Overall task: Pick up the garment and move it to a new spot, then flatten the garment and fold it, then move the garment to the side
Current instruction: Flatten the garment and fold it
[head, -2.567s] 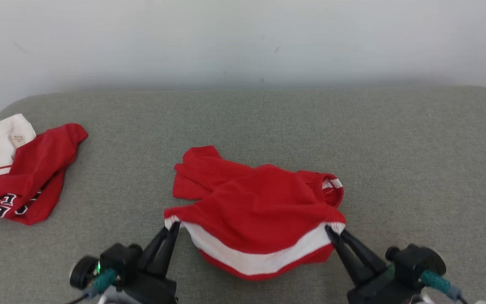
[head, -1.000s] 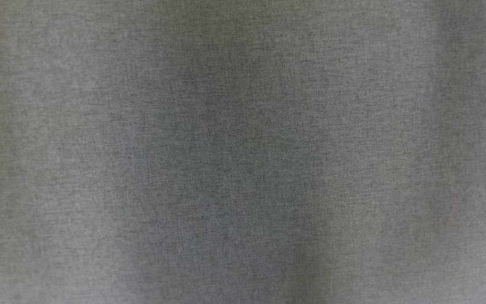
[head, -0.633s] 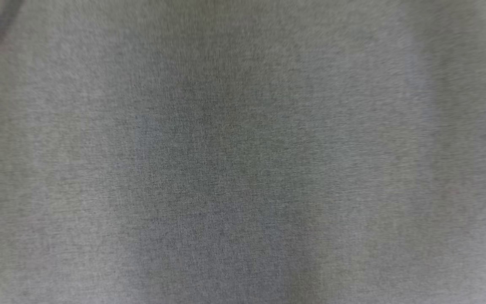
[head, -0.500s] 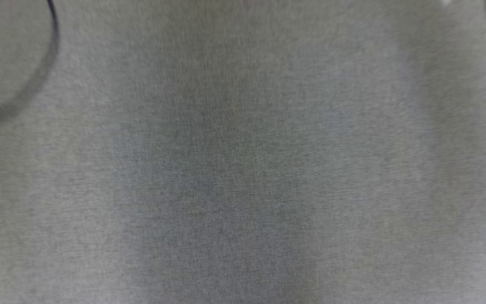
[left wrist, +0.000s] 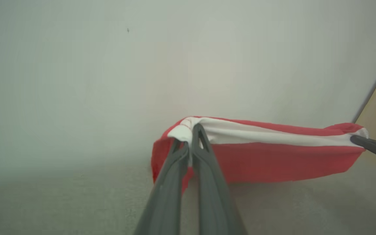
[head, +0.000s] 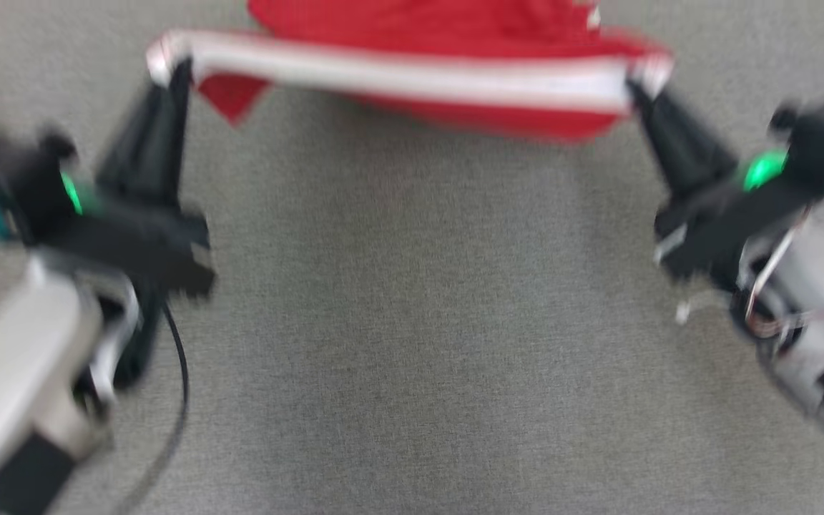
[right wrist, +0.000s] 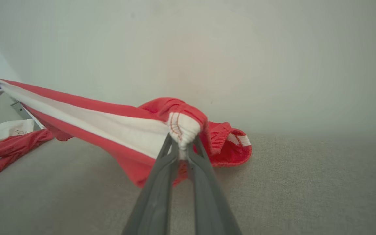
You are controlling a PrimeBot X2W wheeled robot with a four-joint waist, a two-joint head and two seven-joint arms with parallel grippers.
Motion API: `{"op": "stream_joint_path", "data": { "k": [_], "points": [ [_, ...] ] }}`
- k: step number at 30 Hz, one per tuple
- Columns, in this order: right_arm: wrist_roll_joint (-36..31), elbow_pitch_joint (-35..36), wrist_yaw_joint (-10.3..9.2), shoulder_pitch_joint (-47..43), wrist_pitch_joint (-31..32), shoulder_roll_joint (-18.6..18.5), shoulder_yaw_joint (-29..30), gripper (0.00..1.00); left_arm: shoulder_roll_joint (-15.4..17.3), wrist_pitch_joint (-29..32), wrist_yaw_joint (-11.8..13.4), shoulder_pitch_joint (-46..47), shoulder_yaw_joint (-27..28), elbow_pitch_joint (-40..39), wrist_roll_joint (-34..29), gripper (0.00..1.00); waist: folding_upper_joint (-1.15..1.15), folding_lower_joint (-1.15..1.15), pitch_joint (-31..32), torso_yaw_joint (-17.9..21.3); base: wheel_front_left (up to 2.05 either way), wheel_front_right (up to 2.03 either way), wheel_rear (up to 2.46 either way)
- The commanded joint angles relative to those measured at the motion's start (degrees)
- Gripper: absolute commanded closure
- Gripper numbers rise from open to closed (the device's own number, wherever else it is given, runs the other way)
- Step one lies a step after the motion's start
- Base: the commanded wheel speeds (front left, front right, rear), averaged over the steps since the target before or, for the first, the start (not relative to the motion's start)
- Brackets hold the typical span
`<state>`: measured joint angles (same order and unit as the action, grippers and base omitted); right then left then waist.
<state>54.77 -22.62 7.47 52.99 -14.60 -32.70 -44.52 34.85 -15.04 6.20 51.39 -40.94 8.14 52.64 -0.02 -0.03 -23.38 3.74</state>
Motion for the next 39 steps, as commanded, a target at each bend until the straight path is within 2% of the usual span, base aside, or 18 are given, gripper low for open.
{"op": "stream_joint_path", "data": {
  "k": [1,6,11,18,22,28,32,39],
  "points": [
    [-0.5,1.2,0.06,-4.2,-0.2,-0.5,0.4,1.0,0.3,-0.2,1.3,-5.3,1.1,-2.6,-0.5,1.0,0.02,0.03,3.2,-0.2,0.0,0.0,0.0],
    [-1.4,3.7,0.06,-11.8,-0.3,-0.5,1.2,1.0,0.6,-0.2,3.2,-15.7,3.0,-6.4,-2.3,1.0,0.02,0.03,5.1,-0.1,0.0,0.0,0.0],
    [-2.9,6.7,0.06,-22.6,0.4,-0.3,2.5,1.0,-1.9,-0.2,3.5,-28.5,5.7,-8.9,-4.4,1.0,0.02,0.03,7.7,-0.4,0.0,0.0,0.0],
    [-4.8,8.8,0.06,-34.1,1.3,1.1,4.5,1.0,-6.8,-0.2,2.3,-41.5,10.8,-7.4,-7.0,1.0,0.02,0.03,11.3,-0.8,0.0,0.0,0.0],
    [-5.8,10.3,0.06,-40.7,2.4,1.9,5.5,1.0,-8.5,-0.2,1.5,-47.4,12.8,-5.5,-9.9,1.0,0.02,0.03,13.8,-1.3,0.0,0.0,0.0],
    [-8.5,13.7,0.06,-49.9,5.3,2.4,6.5,1.0,-10.3,-0.2,-1.5,-53.1,15.6,-3.0,-12.8,1.0,0.02,0.03,16.0,-2.3,0.0,0.0,0.0],
    [-10.2,16.8,0.06,-55.1,7.5,2.8,7.7,1.0,-11.1,-0.2,-1.3,-55.7,17.5,-3.6,-14.0,1.0,0.02,0.03,16.7,-2.5,0.0,0.0,0.0],
    [-12.9,22.5,0.06,-59.5,10.0,4.4,10.7,1.0,-9.9,-0.2,-2.0,-55.9,18.3,-4.7,-16.7,1.0,0.02,0.03,16.8,-2.3,0.0,0.0,0.0]
  ]
}}
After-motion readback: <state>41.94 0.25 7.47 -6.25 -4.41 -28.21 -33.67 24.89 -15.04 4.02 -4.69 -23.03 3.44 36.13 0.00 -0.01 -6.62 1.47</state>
